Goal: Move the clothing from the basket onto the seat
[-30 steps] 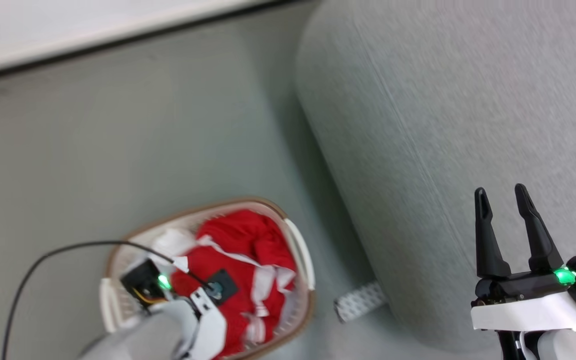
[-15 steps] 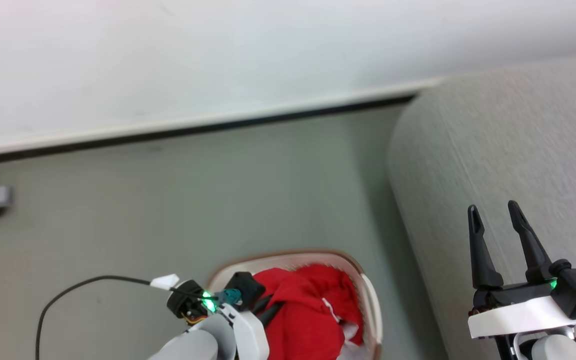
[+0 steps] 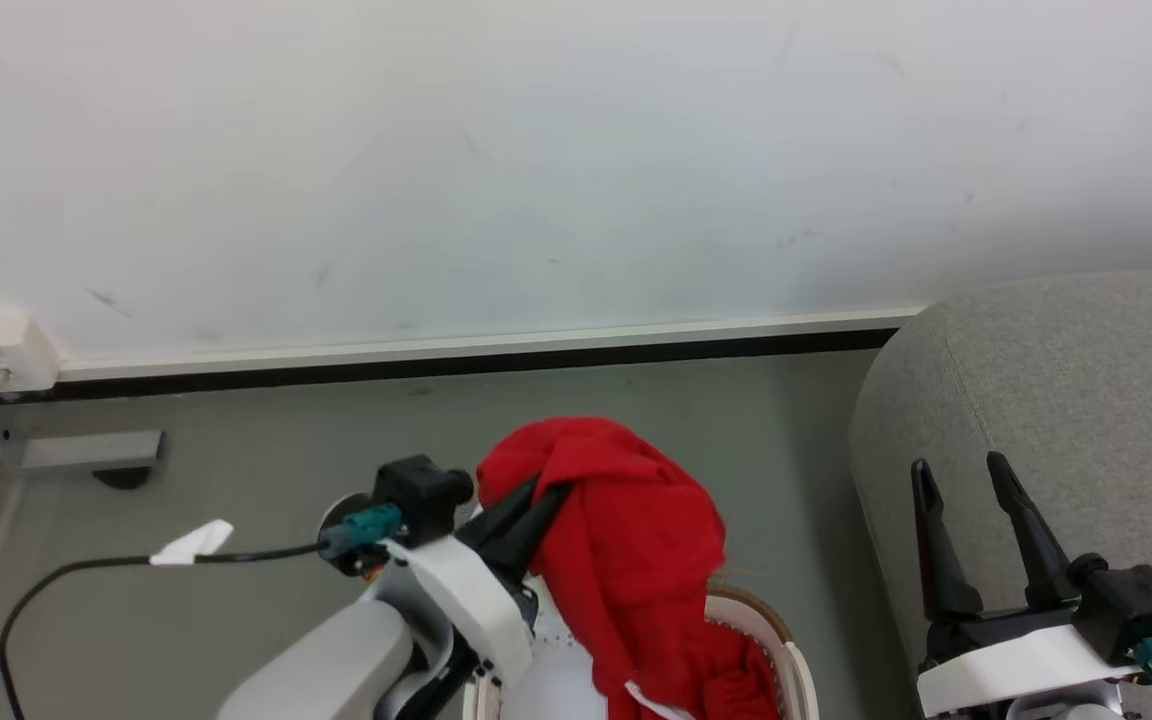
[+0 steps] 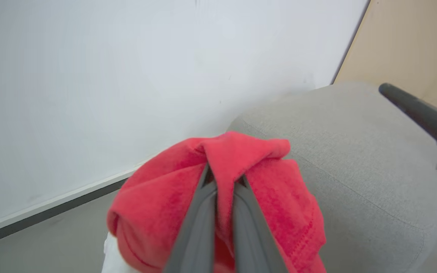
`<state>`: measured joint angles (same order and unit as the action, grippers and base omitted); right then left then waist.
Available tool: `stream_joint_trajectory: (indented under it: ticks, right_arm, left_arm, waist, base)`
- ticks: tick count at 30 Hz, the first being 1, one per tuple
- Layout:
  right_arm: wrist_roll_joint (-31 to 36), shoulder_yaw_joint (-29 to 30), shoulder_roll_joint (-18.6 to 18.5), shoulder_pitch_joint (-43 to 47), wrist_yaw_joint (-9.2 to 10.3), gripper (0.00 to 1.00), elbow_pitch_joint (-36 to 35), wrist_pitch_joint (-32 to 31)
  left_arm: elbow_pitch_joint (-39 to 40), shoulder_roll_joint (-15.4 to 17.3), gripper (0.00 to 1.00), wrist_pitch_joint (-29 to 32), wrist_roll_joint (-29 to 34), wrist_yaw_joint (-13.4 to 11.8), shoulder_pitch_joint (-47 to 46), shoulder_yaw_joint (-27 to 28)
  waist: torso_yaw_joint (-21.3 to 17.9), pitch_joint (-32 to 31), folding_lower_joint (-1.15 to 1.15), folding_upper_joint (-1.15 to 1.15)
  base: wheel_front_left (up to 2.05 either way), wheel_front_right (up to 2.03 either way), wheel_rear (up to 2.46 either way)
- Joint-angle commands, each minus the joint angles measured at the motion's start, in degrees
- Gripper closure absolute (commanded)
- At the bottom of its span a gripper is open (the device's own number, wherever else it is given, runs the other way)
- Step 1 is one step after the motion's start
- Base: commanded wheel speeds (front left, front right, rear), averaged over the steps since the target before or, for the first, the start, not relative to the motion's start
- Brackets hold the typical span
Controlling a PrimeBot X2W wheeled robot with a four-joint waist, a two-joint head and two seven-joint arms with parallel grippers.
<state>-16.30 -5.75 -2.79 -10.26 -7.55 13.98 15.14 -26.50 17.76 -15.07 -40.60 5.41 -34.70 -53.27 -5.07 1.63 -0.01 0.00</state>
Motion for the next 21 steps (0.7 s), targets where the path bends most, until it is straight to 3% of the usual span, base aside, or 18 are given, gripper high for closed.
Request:
stream_joint_trajectory:
  ticks: [1,11,21]
  right_arm:
    - [-0.33,-0.51,-0.19,0.78,0.12,0.00,0.31,0.02]
    - [-0.80,-4.55,-0.20,1.34,0.12,0.00,1.18,0.02]
    - [-1.02,-8.46,-0.19,0.58,0.12,0.00,1.17,0.02]
  left_arm:
    - [2.66,0.88,1.00,0.08,-1.60,-0.61,-0.15,1.61]
    - [18.45,4.97,1.00,3.27,-4.33,-4.95,-4.06,7.51]
    - [24.82,6.78,1.00,5.06,-5.88,-7.36,-3.42,9.40]
  waist:
    - [0.49,-0.91,0.01,0.00]
    - [0.97,-2.19,0.01,0.00]
    - [1.27,-2.45,0.01,0.00]
  base:
    - [0.00,0.00,0.00]
    - [0.00,0.00,0.00]
    - [0.00,0.00,0.00]
